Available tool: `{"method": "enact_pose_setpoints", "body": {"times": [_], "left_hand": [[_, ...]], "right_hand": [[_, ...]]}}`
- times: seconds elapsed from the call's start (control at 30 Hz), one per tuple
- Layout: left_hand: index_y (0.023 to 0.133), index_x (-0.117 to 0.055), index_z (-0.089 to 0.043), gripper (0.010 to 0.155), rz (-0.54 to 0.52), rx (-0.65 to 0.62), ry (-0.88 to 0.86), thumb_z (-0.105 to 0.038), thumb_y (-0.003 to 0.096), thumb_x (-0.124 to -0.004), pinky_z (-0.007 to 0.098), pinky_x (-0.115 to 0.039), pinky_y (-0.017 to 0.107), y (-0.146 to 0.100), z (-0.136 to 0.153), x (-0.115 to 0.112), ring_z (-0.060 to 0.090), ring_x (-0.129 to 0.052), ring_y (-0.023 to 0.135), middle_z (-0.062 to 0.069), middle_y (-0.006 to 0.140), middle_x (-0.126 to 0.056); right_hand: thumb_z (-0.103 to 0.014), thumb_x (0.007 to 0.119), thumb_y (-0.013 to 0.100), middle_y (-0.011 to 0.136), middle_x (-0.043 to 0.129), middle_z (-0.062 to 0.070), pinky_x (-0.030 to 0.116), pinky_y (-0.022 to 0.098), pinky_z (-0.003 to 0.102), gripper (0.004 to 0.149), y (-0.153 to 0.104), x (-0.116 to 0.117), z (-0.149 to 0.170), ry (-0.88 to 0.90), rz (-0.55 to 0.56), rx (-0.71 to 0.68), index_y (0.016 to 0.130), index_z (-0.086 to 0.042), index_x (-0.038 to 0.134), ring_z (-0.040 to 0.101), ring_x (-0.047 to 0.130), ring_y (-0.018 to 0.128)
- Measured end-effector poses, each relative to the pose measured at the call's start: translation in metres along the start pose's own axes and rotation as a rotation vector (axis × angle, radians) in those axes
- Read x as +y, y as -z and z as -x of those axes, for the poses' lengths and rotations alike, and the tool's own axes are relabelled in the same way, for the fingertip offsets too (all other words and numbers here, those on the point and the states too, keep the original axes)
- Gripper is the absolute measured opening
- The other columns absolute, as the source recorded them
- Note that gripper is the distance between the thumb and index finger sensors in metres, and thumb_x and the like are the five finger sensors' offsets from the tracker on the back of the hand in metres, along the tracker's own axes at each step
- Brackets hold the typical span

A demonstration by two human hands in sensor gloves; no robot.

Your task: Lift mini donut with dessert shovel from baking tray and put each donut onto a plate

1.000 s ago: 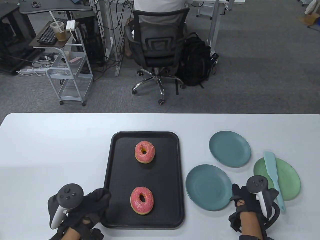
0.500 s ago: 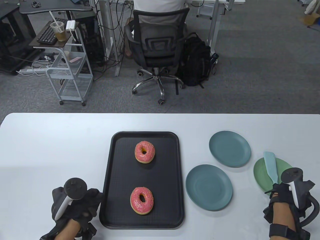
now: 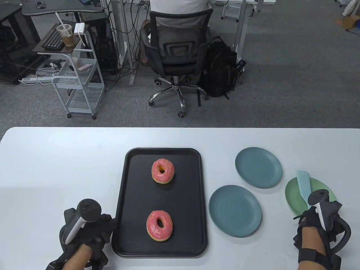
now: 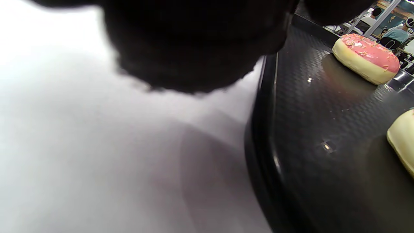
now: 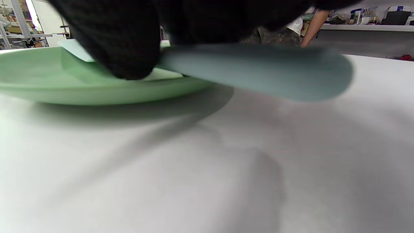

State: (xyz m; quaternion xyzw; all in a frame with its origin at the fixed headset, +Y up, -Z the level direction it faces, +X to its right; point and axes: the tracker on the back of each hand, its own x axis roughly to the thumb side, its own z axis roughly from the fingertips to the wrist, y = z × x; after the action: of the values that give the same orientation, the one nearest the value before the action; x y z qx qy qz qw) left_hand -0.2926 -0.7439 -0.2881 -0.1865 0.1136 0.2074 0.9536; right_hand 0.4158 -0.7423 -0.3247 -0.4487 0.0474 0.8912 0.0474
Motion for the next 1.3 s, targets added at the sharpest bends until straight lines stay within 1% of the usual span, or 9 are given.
{"method": "enact_pose_setpoints", "body": {"times": [0.27,0.43,0.6,0.7,0.93,0.97,1.13,1.23,1.3], "left_hand": [[0.077,-0.083,-0.027,0.047,0.019,0.02,0.004,-0.057,0.043,-0.073,0.03,-0.09,0.006,0.004,0.004,-0.004,0.014,-0.107,0.012,0.002,0.057,-0.1],[0.082,-0.076,-0.027,0.051,0.012,0.034,0.037,-0.06,0.0422,-0.073,0.029,-0.09,0.008,0.005,0.002,-0.009,0.013,-0.106,0.014,0.001,0.062,-0.096],[0.083,-0.072,-0.027,0.054,0.033,0.06,0.065,-0.061,0.0416,-0.073,0.03,-0.09,0.009,0.01,0.004,-0.015,0.014,-0.106,0.016,0.001,0.065,-0.094],[0.084,-0.071,-0.027,0.055,0.032,0.077,0.087,-0.062,0.0414,-0.073,0.03,-0.09,0.01,0.013,0.005,-0.018,0.014,-0.106,0.017,0.0,0.064,-0.093],[0.082,-0.072,-0.029,0.054,0.02,0.073,0.102,-0.063,0.0408,-0.073,0.03,-0.09,0.01,0.012,0.003,-0.019,0.014,-0.106,0.017,0.0,0.063,-0.093],[0.083,-0.073,-0.028,0.054,0.022,0.071,0.1,-0.062,0.0412,-0.073,0.03,-0.09,0.01,0.011,0.003,-0.02,0.013,-0.106,0.017,0.0,0.063,-0.093],[0.082,-0.073,-0.029,0.054,0.019,0.065,0.107,-0.063,0.0407,-0.073,0.03,-0.09,0.01,0.011,0.002,-0.021,0.013,-0.106,0.017,0.0,0.062,-0.093],[0.082,-0.073,-0.029,0.053,0.019,0.06,0.119,-0.062,0.0411,-0.074,0.03,-0.09,0.01,0.011,-0.001,-0.023,0.013,-0.106,0.017,0.0,0.061,-0.093],[0.082,-0.074,-0.029,0.052,0.015,0.058,0.135,-0.062,0.0413,-0.074,0.03,-0.09,0.01,0.011,-0.003,-0.025,0.013,-0.106,0.016,0.0,0.06,-0.093]], "right_hand": [[-0.045,0.092,0.045,0.052,0.086,0.014,0.072,0.038,0.055,0.061,-0.006,-0.002,0.002,0.052,0.051,-0.039,0.084,0.0,0.083,0.033,0.08,0.035],[-0.048,0.092,0.044,0.051,0.086,0.011,0.073,0.039,0.054,0.06,-0.013,-0.017,0.013,0.173,0.118,-0.047,0.082,-0.001,0.084,0.031,0.081,0.035],[-0.05,0.089,0.045,0.057,0.086,0.01,0.071,0.045,0.055,0.061,-0.03,-0.036,0.01,0.257,0.157,-0.157,0.083,-0.003,0.083,0.033,0.082,0.042],[-0.05,0.089,0.044,0.061,0.087,0.011,0.07,0.049,0.057,0.061,-0.051,-0.048,-0.004,0.325,0.199,-0.289,0.083,-0.004,0.084,0.035,0.083,0.047],[-0.05,0.089,0.045,0.069,0.088,0.01,0.073,0.051,0.059,0.058,-0.103,-0.066,-0.049,0.311,0.214,-0.516,0.083,-0.006,0.085,0.037,0.087,0.055],[-0.05,0.089,0.045,0.069,0.089,0.01,0.075,0.05,0.058,0.058,-0.119,-0.068,-0.064,0.286,0.201,-0.571,0.083,-0.006,0.086,0.037,0.089,0.054],[-0.047,0.088,0.046,0.074,0.093,0.013,0.086,0.041,0.055,0.058,-0.167,-0.068,-0.106,0.238,0.167,-0.728,0.086,-0.005,0.081,0.034,0.101,0.05],[-0.046,0.086,0.047,0.075,0.093,0.016,0.091,0.033,0.051,0.058,-0.189,-0.065,-0.126,0.195,0.155,-0.801,0.087,-0.005,0.079,0.029,0.107,0.042],[-0.046,0.085,0.048,0.074,0.093,0.016,0.091,0.023,0.044,0.057,-0.201,-0.062,-0.139,0.161,0.139,-0.841,0.087,-0.004,0.078,0.023,0.105,0.032]]}}
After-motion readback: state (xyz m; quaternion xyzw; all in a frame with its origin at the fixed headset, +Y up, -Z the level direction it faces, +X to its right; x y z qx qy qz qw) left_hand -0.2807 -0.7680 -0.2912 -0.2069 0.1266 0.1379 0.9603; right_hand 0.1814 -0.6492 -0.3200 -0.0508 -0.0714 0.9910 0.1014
